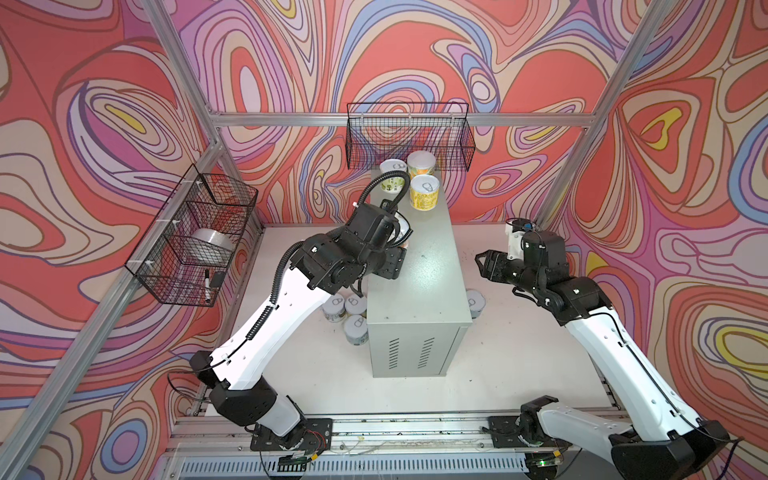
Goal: Place and organize the canned foods onto the counter
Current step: 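Lower the orange-labelled can beside the green and yellow cans with the left gripper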
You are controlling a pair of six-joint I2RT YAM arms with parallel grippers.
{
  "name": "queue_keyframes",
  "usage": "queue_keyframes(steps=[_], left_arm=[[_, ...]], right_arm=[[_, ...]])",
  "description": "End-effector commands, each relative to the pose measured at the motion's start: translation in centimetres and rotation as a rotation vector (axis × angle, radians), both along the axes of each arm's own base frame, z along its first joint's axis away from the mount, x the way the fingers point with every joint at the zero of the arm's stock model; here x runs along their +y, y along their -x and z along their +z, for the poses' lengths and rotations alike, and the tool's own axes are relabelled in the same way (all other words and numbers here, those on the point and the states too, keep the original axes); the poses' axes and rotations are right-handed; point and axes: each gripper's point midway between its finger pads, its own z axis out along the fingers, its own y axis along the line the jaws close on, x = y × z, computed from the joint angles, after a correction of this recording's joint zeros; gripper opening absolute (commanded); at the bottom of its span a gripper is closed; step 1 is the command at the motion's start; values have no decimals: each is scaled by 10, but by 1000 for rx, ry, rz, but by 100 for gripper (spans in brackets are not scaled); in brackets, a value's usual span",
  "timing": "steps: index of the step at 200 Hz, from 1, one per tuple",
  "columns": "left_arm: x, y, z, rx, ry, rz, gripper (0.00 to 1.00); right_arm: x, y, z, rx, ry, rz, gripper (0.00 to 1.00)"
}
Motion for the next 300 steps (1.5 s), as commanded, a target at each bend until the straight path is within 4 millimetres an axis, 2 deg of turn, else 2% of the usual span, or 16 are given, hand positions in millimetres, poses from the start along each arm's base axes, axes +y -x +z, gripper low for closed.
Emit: queue_keyframes(steps=[1, 32, 74, 140, 231, 300], left_arm=[[2, -8, 14, -78, 1, 18, 63], [2, -18, 25, -129, 3, 38, 57], [1, -32, 35, -159, 15, 54, 57], [0, -61, 34, -166, 58, 75, 55], [-6, -102, 44, -203, 158, 86, 54], [-9, -122, 44, -210, 209, 89, 55]], right_arm=[[0, -2, -3, 15, -3, -2, 69], [1, -4, -4, 17, -7, 1, 69], [4, -4, -3, 17, 2, 18, 69], [2, -6, -4, 21, 11, 13, 69], [3, -13, -3, 16, 29, 12, 69], [2, -15, -3, 15, 35, 9, 69]])
